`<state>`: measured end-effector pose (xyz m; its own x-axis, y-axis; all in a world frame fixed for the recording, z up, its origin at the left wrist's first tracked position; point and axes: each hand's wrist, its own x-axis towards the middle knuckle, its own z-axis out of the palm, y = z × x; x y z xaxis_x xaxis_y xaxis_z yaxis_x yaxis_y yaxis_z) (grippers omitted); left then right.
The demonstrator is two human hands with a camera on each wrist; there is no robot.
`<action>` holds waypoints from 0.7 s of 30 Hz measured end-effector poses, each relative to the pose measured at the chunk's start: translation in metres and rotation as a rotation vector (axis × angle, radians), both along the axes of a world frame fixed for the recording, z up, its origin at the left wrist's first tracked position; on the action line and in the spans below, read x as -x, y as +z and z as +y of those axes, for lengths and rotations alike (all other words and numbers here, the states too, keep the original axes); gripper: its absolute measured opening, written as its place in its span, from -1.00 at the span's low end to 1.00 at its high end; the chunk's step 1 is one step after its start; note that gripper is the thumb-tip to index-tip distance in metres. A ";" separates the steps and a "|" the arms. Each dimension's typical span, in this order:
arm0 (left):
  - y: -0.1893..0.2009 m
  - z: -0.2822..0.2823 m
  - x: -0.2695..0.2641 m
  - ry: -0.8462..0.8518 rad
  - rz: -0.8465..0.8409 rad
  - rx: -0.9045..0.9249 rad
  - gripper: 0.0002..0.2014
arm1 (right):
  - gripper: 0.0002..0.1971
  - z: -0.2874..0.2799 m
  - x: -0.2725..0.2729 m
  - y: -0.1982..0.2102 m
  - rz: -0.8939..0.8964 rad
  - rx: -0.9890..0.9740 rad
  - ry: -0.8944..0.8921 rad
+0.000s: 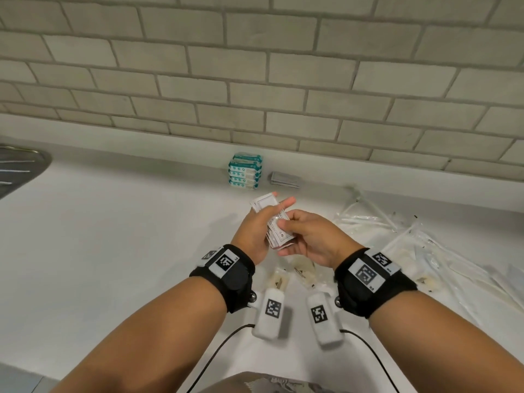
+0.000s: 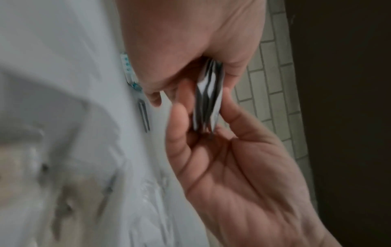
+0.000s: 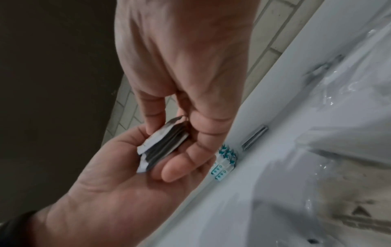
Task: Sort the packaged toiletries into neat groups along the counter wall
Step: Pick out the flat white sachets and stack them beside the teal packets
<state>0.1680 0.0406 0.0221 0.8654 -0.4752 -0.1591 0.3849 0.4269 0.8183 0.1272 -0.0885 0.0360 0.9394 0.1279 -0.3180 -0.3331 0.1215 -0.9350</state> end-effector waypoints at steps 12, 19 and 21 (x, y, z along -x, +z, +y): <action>-0.020 0.067 -0.089 -0.373 -0.862 -1.374 -0.13 | -0.86 0.008 -0.094 -0.030 0.147 0.673 0.335; -0.042 0.055 -0.113 -0.712 -1.179 -1.636 -0.49 | -0.46 0.025 -0.107 -0.037 -0.008 1.321 0.498; -0.044 0.055 -0.119 -0.723 -1.195 -1.609 -0.52 | -0.29 0.028 -0.103 -0.038 -0.022 1.431 0.544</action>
